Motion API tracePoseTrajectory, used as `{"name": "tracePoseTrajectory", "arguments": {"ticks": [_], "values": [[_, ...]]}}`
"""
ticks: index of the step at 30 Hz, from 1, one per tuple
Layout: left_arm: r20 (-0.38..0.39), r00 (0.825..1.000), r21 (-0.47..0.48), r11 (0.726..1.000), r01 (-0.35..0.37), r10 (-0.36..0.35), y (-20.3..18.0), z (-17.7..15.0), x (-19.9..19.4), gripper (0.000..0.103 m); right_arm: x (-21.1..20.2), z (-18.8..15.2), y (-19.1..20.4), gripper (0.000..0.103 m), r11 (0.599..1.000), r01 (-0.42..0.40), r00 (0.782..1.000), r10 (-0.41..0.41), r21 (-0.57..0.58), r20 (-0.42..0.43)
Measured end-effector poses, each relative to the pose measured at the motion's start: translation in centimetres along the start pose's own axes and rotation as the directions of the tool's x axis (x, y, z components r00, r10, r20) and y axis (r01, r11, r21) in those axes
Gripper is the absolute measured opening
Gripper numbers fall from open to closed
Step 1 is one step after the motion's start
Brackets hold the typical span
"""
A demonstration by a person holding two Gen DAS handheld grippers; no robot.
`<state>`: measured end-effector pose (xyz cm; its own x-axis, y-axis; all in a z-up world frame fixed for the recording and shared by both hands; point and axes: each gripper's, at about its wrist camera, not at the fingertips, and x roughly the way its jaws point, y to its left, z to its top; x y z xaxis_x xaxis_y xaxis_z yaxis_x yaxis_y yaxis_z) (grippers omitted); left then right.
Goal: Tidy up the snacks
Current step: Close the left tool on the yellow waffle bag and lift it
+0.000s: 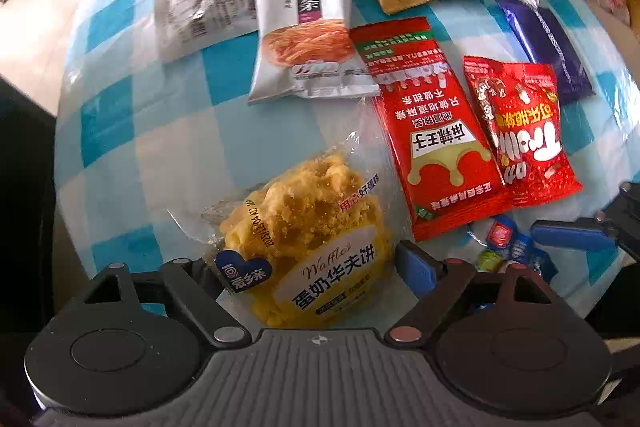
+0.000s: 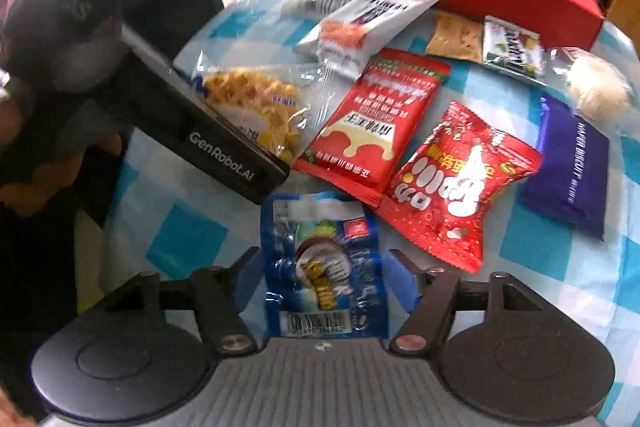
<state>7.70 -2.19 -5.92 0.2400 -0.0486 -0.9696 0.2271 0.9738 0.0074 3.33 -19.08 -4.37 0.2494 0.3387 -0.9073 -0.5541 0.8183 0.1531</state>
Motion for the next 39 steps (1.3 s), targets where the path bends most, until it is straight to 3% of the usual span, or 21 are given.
{"name": "tracePoseTrajectory", "arguments": {"ticks": [4, 5, 12, 17, 19, 23, 25, 27, 31, 34, 35, 36, 37, 38, 39], "values": [[0.004, 1.000, 0.058, 0.998, 0.008, -0.008, -0.3, 0.5, 0.0, 0.085, 0.4, 0.3, -0.7, 0.061, 0.999, -0.027, 1.000, 0.027, 0.019, -0.005], [0.008, 1.000, 0.065, 0.998, 0.014, -0.014, -0.2, 0.5, -0.1, 0.084, 0.3, 0.3, -0.7, 0.052, 1.000, -0.012, 1.000, 0.012, 0.020, -0.005], [0.049, 0.995, -0.041, 0.995, 0.089, -0.087, 2.6, 0.4, -1.9, 0.069, -1.3, -0.1, -1.6, 0.024, 0.993, -0.034, 0.999, 0.031, 0.115, 0.025], [0.081, 0.990, -0.092, 0.988, 0.121, -0.113, 3.9, 0.0, -3.7, 0.056, -1.1, -0.3, -2.2, 0.023, 0.985, -0.036, 0.999, 0.034, 0.168, 0.014], [0.078, 0.992, -0.091, 0.990, 0.110, -0.103, 3.6, 0.1, -3.6, 0.056, -1.1, -0.2, -1.9, 0.027, 0.988, -0.033, 0.999, 0.033, 0.150, 0.008], [0.077, 0.993, -0.049, 0.994, 0.098, -0.094, 2.7, 0.5, -3.2, 0.058, -0.7, 0.3, 0.1, 0.056, 0.996, -0.049, 0.999, 0.049, 0.069, 0.007], [0.077, 0.993, -0.030, 0.995, 0.092, -0.090, 2.6, 0.3, -2.9, 0.065, -0.1, 0.5, 1.3, 0.062, 0.999, -0.041, 0.999, 0.041, 0.027, -0.007], [0.075, 0.993, -0.028, 0.995, 0.094, -0.091, 2.6, 0.2, -2.5, 0.071, 0.6, 0.7, 2.1, 0.078, 0.999, -0.041, 0.998, 0.040, -0.013, -0.040], [0.056, 0.993, -0.026, 0.994, 0.105, -0.104, 3.1, -0.1, -1.6, 0.078, 2.1, 0.4, 3.3, 0.100, 0.993, -0.063, 0.995, 0.055, -0.095, -0.085], [0.043, 0.992, -0.029, 0.993, 0.117, -0.115, 3.4, -0.1, -1.4, 0.080, 2.4, 0.8, 3.1, 0.102, 0.996, -0.070, 0.993, 0.063, -0.062, -0.104], [0.041, 0.992, -0.030, 0.992, 0.122, -0.121, 3.5, -0.1, -1.4, 0.081, 2.3, 1.1, 2.9, 0.095, 0.997, -0.062, 0.993, 0.057, -0.038, -0.106], [0.041, 0.991, -0.036, 0.991, 0.126, -0.125, 3.7, 0.0, -1.4, 0.082, 2.1, 1.4, 2.8, 0.076, 0.999, -0.031, 0.994, 0.027, -0.035, -0.110], [0.044, 0.991, -0.044, 0.991, 0.130, -0.128, 3.9, 0.0, -1.5, 0.082, 1.7, 1.6, 2.8, 0.062, 0.999, 0.019, 0.994, -0.024, -0.048, -0.110], [0.050, 0.990, -0.053, 0.989, 0.137, -0.135, 4.1, 0.1, -1.6, 0.082, 1.3, 1.8, 2.3, 0.050, 0.999, 0.015, 0.994, -0.018, -0.033, -0.104], [0.055, 0.988, -0.062, 0.987, 0.146, -0.142, 4.4, 0.1, -1.8, 0.083, 1.0, 1.9, 1.8, 0.048, 1.000, 0.002, 0.995, -0.003, -0.008, -0.103]]}}
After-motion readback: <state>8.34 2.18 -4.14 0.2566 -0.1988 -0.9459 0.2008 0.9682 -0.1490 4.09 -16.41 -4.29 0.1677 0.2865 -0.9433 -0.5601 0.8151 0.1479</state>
